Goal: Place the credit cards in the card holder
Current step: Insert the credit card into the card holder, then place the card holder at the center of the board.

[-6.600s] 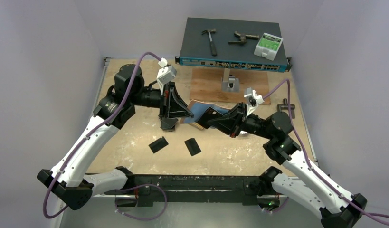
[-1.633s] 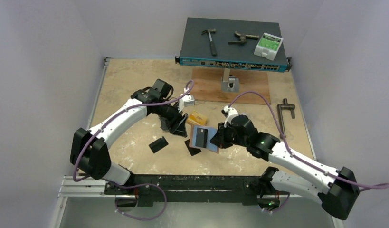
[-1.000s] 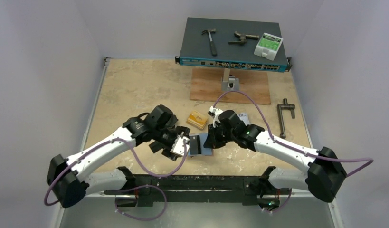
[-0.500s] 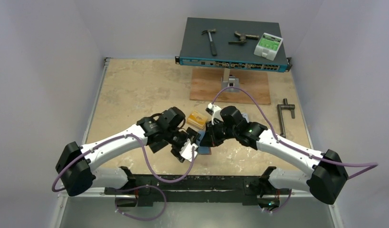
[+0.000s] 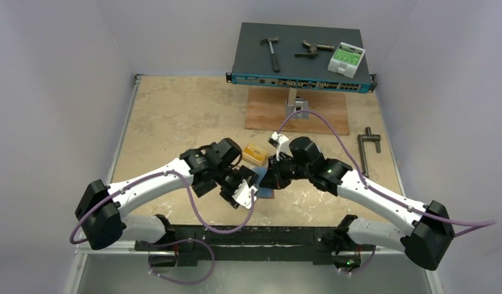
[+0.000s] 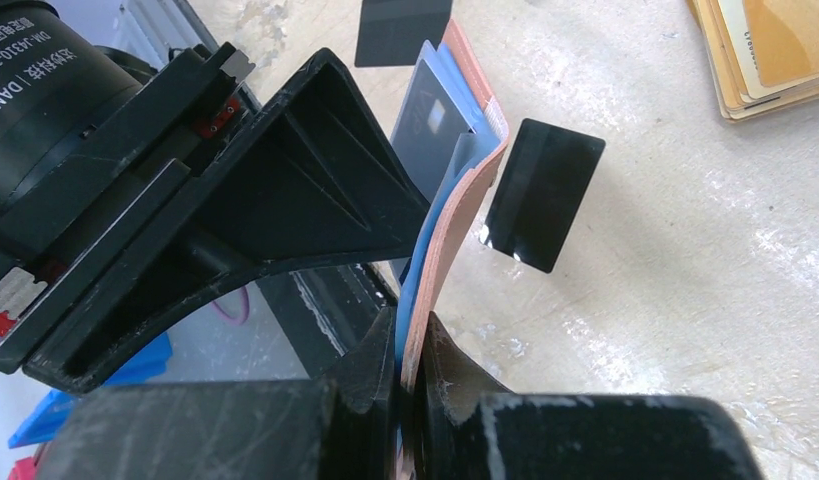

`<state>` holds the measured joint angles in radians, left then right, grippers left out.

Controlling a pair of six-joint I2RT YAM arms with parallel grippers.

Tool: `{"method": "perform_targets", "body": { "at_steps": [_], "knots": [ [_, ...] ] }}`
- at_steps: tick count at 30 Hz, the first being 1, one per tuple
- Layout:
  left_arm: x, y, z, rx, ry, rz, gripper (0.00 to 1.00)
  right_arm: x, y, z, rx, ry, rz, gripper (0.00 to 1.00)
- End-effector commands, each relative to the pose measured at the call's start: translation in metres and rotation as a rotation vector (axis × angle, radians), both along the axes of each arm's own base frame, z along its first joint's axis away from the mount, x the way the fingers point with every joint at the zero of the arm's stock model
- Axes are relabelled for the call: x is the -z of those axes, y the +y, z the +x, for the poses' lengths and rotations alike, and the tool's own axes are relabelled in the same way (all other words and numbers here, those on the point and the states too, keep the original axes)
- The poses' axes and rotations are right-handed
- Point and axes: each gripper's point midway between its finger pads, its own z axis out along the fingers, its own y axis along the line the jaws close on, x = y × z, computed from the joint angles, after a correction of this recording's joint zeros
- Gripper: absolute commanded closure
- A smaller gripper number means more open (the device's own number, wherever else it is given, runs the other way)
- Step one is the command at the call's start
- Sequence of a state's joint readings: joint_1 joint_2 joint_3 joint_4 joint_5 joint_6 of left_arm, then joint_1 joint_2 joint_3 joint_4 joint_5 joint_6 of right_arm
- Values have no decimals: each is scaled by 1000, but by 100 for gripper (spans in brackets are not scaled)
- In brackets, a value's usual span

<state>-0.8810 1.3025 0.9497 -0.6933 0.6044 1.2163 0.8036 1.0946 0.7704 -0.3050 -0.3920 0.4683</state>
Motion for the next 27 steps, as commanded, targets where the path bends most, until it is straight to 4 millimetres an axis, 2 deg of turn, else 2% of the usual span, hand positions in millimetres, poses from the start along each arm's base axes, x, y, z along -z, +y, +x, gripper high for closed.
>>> {"method": "perform_targets", "body": {
  "at_steps": [1,5,12,16,22,27],
  "knots": [
    [4,3,3,-24,-6,34,33,-37,11,1,-52,-76,98,100],
    [5,10,4,-50,-3,61,34,-22,6,1,-12,-54,85,100],
    [22,38,-9,-77,55,167,37,11,-12,18,82,-5,-4,100],
    [24,44,-11,-114,76,179,36,31,-14,20,84,26,-33,100],
    [0,28,-8,-189,124,95,20,52,-1,22,46,67,-18,100],
    [-28,9,3,-285,201,23,16,68,5,18,17,101,0,100]
  ]
}}
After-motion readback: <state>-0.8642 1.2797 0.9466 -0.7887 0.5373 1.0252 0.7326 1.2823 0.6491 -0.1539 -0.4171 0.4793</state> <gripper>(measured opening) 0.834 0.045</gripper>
